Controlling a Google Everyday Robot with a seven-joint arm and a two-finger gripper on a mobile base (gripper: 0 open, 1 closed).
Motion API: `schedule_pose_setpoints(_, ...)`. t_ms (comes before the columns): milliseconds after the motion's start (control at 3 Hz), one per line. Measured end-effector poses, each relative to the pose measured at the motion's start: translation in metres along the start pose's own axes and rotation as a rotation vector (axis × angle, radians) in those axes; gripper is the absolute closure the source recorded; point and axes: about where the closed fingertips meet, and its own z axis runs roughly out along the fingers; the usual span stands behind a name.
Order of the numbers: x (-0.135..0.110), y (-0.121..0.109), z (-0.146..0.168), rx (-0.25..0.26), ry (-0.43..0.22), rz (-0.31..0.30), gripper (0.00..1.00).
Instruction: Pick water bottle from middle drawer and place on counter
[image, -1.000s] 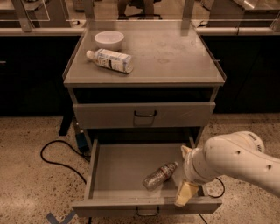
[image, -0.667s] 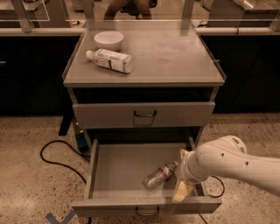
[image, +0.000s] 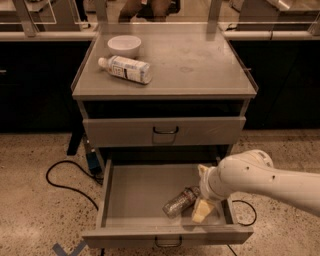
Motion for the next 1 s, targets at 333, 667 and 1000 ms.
schedule_pose_setpoints(333, -0.031, -0.033, 0.019, 0.035, -0.058, -0.104, 0.00)
schedule_pose_setpoints(667, -0.031, -0.033, 0.019, 0.035, -0.058, -0.104, 0.00)
schedule_pose_setpoints(1000, -0.027, -0.033, 0.045, 0.040, -0.050, -0.087, 0.00)
